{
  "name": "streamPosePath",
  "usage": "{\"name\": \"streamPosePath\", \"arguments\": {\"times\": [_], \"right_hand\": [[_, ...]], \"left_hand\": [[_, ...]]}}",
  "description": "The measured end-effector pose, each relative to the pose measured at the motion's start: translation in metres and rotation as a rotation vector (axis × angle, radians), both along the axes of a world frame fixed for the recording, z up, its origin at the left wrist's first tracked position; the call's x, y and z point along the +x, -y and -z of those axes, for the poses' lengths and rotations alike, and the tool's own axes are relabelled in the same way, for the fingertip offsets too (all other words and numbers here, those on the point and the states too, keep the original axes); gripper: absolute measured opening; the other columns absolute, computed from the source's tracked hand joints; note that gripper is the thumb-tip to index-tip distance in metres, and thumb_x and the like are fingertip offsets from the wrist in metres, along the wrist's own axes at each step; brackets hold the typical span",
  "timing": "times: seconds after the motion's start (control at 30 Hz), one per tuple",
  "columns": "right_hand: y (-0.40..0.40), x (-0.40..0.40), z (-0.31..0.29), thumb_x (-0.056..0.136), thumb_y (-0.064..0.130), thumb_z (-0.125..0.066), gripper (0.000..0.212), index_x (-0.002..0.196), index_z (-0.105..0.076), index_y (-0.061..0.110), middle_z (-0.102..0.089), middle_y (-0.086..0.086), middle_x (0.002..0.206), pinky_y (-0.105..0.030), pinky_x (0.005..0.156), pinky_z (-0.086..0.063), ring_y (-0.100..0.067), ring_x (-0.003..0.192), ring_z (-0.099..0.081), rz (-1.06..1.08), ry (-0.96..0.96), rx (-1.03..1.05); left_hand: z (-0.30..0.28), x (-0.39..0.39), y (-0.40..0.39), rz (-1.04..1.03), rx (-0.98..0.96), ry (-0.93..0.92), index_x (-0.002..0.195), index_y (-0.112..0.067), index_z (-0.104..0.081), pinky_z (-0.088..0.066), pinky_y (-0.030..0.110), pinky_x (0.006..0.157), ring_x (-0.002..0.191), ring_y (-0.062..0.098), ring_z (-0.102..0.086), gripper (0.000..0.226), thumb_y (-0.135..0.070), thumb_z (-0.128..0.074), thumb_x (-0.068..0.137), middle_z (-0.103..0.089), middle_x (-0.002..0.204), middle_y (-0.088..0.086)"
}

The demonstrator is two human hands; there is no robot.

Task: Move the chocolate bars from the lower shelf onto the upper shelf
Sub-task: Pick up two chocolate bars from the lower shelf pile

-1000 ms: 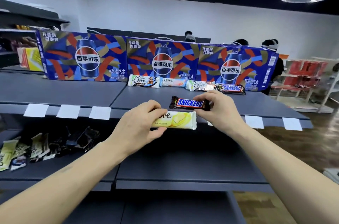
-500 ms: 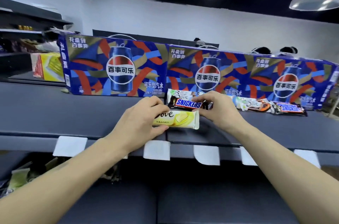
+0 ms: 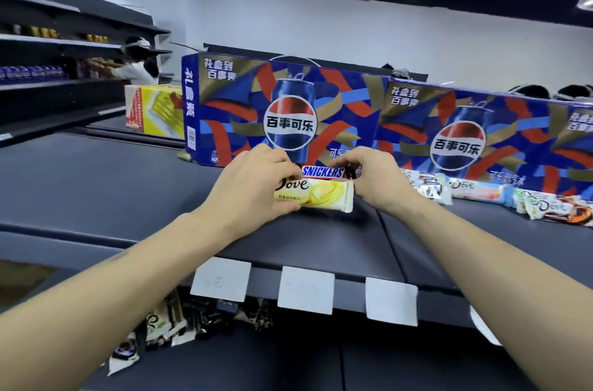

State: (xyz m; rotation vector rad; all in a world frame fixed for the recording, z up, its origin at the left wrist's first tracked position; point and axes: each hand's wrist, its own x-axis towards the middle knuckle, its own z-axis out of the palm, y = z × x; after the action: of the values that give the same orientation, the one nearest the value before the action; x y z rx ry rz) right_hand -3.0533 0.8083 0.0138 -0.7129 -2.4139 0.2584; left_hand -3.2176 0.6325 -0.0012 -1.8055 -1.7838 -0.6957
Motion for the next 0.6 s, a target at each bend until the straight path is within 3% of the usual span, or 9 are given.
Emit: {"name": "streamPosePath", "arguments": {"times": [0.17, 0.37, 0.6], "right_hand": [[-0.001, -0.024, 0.003, 0.072, 0.032, -0.084, 0.026, 0.096, -0.075, 0.031, -0.069, 0.016, 0.09, -0.022, 0.077, -0.05, -0.001, 0.085, -0.062, -0.03, -0.021, -0.036], [-0.013, -0.047, 0.007, 0.075, 0.023, -0.079, 0.021, 0.094, -0.074, 0.029, -0.065, 0.017, 0.083, -0.022, 0.069, -0.048, 0.002, 0.071, -0.058, 0.035, 0.052, -0.032], [-0.025, -0.06, 0.016, 0.074, 0.037, -0.075, 0.018, 0.09, -0.07, 0.03, -0.067, 0.014, 0.086, -0.031, 0.072, -0.052, -0.005, 0.083, -0.061, 0.131, 0.049, 0.054]], "left_hand": [[-0.005, -0.021, 0.0, -0.032, -0.031, -0.033, 0.108, -0.029, -0.065, -0.04, 0.03, 0.075, 0.09, 0.012, -0.048, 0.042, -0.046, -0.078, 0.072, -0.059, 0.101, -0.013], [-0.006, -0.04, -0.009, -0.073, -0.059, -0.022, 0.106, -0.028, -0.063, -0.039, 0.03, 0.075, 0.09, 0.013, -0.051, 0.042, -0.045, -0.078, 0.071, -0.059, 0.1, -0.012], [-0.004, -0.057, -0.018, -0.076, -0.108, -0.043, 0.107, -0.03, -0.06, -0.036, 0.028, 0.073, 0.087, 0.009, -0.047, 0.043, -0.047, -0.077, 0.071, -0.057, 0.1, -0.014]]}}
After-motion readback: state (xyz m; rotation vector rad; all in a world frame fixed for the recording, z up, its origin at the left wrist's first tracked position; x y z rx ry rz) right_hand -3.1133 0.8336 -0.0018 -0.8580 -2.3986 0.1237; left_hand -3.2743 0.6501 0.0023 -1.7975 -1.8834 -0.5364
